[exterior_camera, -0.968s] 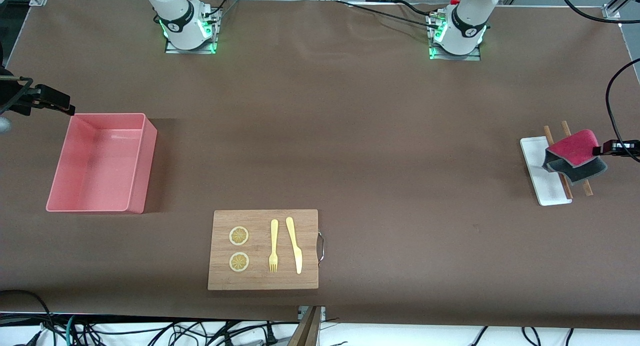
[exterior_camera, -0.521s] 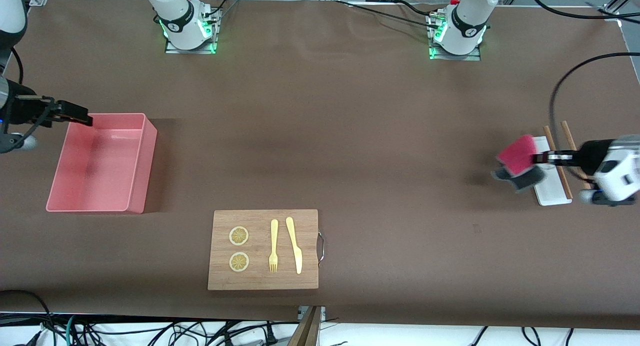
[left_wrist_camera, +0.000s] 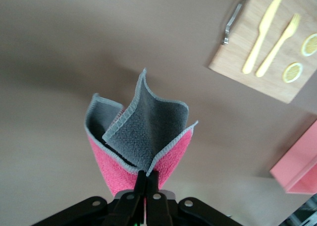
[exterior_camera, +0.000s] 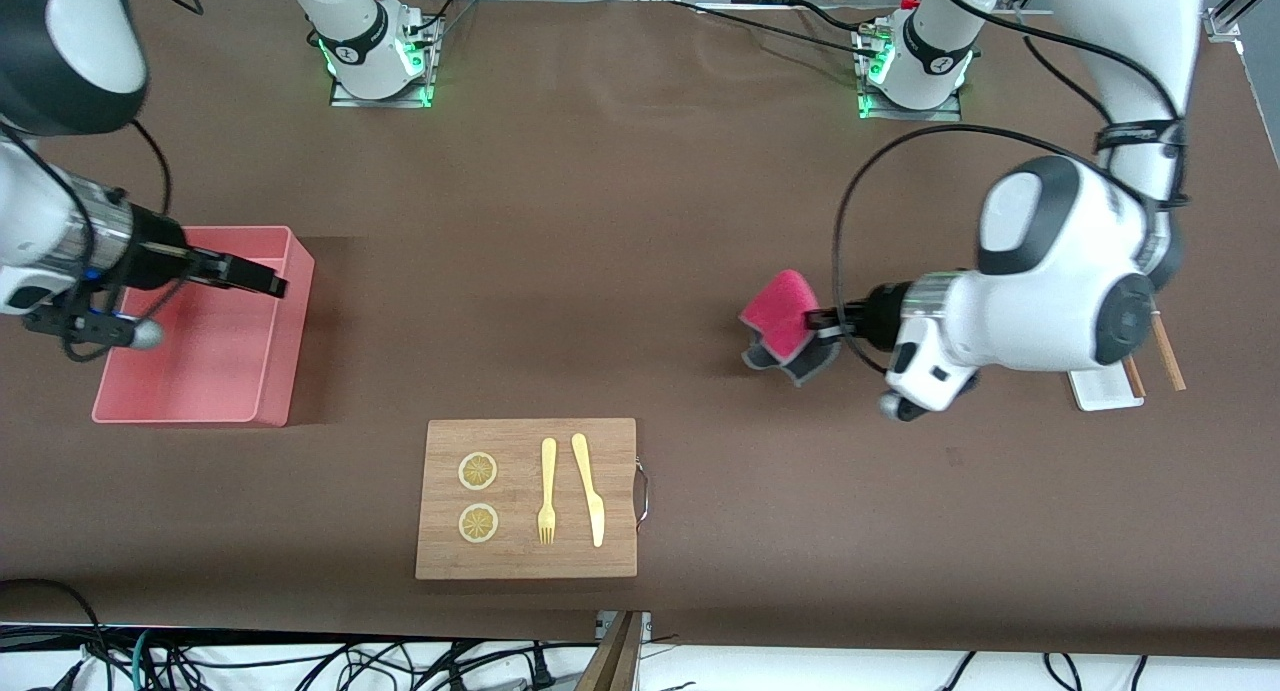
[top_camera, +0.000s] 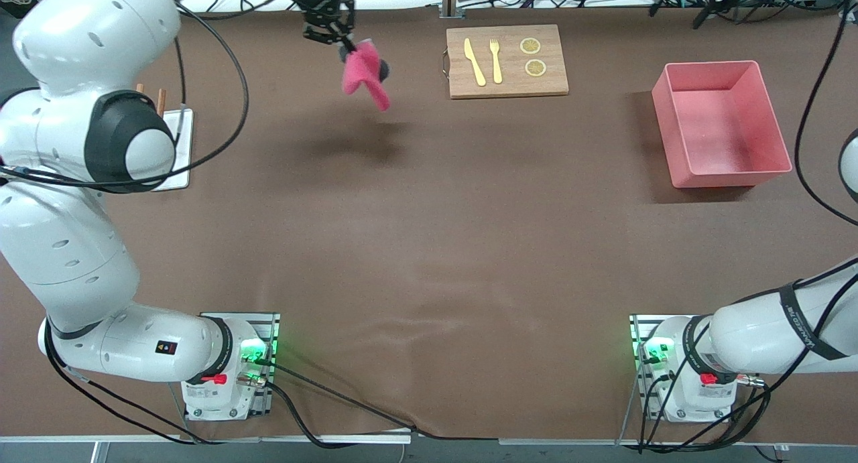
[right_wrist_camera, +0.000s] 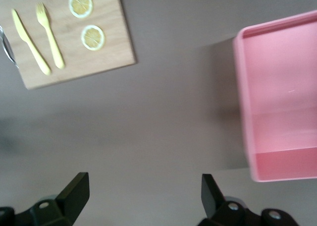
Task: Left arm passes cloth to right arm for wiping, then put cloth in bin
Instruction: 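Lift the cloth with the left gripper while the right gripper approaches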
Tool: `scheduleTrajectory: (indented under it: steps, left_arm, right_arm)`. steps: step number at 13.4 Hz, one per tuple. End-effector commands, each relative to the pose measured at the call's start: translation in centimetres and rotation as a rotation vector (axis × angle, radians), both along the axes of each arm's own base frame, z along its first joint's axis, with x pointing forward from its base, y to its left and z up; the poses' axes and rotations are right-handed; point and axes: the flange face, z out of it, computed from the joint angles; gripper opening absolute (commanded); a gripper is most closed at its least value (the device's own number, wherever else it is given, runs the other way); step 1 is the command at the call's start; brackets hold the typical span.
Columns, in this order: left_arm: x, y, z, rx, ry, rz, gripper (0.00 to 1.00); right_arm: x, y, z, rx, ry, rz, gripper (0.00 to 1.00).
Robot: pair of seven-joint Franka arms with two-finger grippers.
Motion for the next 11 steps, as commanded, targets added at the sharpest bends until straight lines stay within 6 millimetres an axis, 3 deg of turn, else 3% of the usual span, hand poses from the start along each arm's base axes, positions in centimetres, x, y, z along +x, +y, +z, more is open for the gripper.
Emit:
scheduleTrajectory:
  steps: [1,4,6,9,11]
  left_arm:
    - [-1.1,-7.4,0.6,-0.038,0.026,0.149,0.00]
    - [-2.8,-14.7,0.0,-0.064,0.008,0.274,0.00]
    - [-3.6,-19.1,0.3,-0.140,0.058,0.355,0.00]
    - [-3.6,-22.4,0.8,-0.244,0.089,0.458,0.00]
    - [-3.5,-23.2,1.1,-0.332,0.122,0.526,0.00]
  right_arm:
    - [0.4,4.2,-1.2,0.019,0.005,-0.108,1.00]
    - [1.0,8.2,-3.4,0.051,0.023,-0.189,1.00]
    - [1.4,9.7,-4.7,0.050,0.028,-0.250,1.00]
    - [1.7,12.7,-7.0,0.092,0.054,-0.327,1.00]
    - [1.7,15.3,-8.4,0.101,0.067,-0.409,1.00]
